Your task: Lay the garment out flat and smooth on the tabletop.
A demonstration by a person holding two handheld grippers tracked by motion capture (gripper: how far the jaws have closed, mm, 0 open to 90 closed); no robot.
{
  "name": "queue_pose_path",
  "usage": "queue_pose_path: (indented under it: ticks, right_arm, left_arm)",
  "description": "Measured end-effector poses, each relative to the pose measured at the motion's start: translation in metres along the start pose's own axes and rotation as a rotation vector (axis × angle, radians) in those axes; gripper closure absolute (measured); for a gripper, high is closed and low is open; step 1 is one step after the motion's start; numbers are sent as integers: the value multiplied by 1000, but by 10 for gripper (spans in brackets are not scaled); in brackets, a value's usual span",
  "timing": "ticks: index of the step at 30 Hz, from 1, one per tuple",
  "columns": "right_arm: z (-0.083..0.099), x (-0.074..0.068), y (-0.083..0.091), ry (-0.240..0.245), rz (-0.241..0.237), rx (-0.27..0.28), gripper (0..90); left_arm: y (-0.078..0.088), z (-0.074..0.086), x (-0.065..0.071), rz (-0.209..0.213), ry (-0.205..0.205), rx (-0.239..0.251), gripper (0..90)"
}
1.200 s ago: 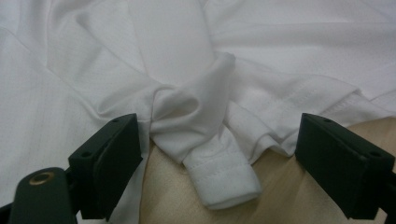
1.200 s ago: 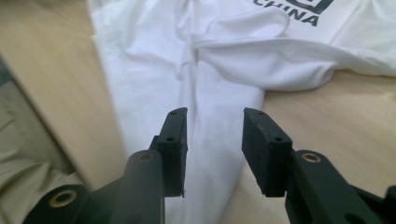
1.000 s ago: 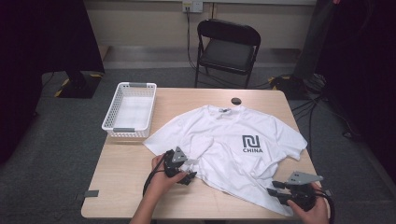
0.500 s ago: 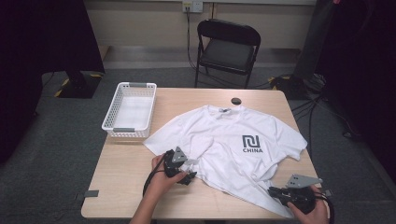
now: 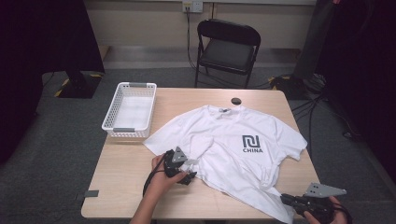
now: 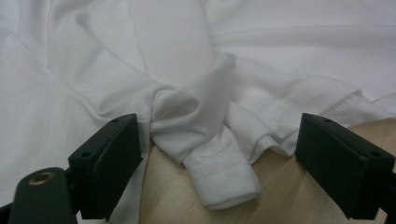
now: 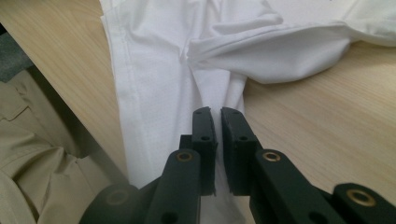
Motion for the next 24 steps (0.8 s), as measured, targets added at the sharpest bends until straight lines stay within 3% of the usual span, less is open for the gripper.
queue_pose_path:
  ticks: [13,19,22,24]
  right_arm:
    - [20,5,17,-47,4,-18,833]
    - [18,3,20,-22,10,-45,849]
    - [12,3,22,-24,24,-12,773]
    - [6,2,24,8,31,10,707]
  left_arm:
    - [1,1,1,3,-3,-1,135]
    - [1,1,1,6,-8,-3,135]
    - [1,1,0,7,-12,-4,135]
    - [2,2,0,11,-14,-4,135]
Point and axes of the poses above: each handheld gripper's, and its own axes: y roughly backward along the jaws, z roughly out of its underside, x roughly to its right, the point moved 5 cm from there along -y, roughly forward along the jaws, and after that the axes turned 9 degrees about y, right-handed, at the moved point
